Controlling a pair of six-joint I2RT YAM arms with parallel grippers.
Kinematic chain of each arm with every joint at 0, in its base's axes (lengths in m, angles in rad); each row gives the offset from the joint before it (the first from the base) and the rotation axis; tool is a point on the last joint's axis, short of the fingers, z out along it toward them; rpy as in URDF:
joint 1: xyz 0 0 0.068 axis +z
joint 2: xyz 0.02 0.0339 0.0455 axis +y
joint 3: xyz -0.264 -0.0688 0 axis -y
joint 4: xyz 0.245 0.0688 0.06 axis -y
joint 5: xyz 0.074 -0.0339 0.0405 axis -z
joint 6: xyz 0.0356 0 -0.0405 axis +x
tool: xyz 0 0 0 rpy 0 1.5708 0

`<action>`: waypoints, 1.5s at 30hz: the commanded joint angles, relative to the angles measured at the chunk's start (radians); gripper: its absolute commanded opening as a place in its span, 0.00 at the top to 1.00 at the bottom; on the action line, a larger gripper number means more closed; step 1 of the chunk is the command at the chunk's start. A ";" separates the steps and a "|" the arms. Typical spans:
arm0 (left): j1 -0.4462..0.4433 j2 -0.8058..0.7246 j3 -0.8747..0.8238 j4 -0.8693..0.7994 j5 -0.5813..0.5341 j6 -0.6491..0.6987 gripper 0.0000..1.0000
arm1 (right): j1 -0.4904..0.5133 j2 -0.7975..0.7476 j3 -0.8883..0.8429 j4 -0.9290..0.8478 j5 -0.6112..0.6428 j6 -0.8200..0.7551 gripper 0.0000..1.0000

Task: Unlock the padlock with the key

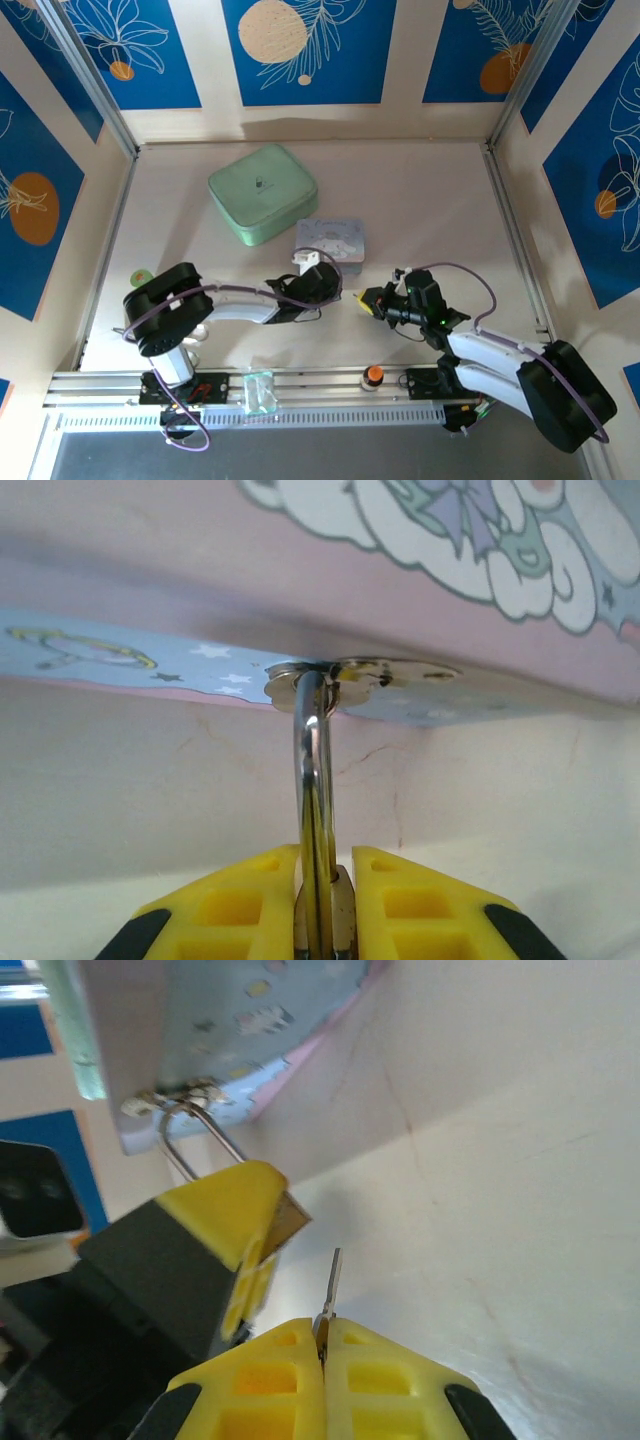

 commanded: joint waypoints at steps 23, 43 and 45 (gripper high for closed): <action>-0.010 0.034 -0.136 0.589 0.006 -0.653 0.89 | -0.062 0.175 0.076 0.347 -0.168 0.061 1.00; -0.011 0.126 -0.123 0.738 -0.026 -0.809 0.93 | -0.032 0.025 0.069 0.109 -0.069 0.019 1.00; -0.012 0.123 -0.118 0.735 -0.025 -0.807 0.93 | -0.031 0.040 0.070 0.134 -0.070 0.018 1.00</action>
